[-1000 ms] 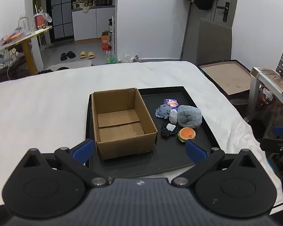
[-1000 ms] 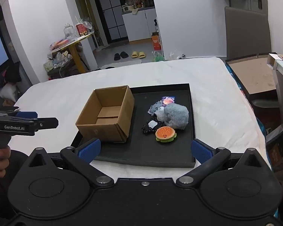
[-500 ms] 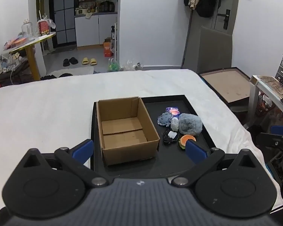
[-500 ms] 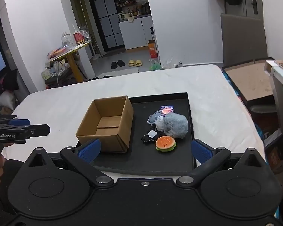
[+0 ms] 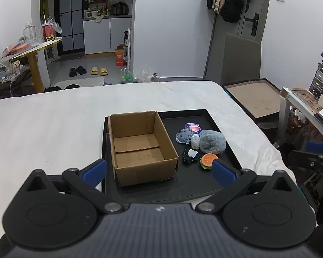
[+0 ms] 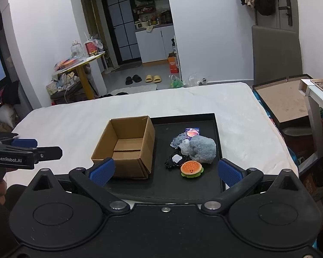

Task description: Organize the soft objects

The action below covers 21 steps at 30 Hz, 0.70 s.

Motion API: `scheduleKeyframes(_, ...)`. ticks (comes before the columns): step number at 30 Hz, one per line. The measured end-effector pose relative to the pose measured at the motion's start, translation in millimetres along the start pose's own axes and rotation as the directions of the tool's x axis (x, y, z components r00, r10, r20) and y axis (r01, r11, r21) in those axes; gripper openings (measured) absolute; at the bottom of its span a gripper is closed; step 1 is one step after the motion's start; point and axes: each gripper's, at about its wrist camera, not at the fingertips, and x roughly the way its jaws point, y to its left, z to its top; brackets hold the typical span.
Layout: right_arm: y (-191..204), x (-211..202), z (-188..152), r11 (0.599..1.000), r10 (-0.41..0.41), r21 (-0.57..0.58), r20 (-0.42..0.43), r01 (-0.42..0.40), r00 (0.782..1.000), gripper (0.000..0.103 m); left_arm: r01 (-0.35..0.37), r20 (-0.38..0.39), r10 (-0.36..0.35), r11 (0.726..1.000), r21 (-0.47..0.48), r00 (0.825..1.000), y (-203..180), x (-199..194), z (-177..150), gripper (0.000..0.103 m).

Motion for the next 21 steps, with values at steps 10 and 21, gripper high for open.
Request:
scheduleKeyframes(10,10.2,4.8,-5.0,1.0,0.011,-0.001,-0.01,-0.011,1.0,0.103,0.002,0.008,-0.002,1.0,-0.015,1.0,-2.7,-6.0,0.2,0.103)
scheduleKeyframes(21,14.5,8.9,-5.6,1.0,0.015,0.003,-0.017,-0.015,1.0,0.103,-0.02,-0.003,0.019,0.999,-0.04,1.0,0.1,-2.8,-2.7,0.103)
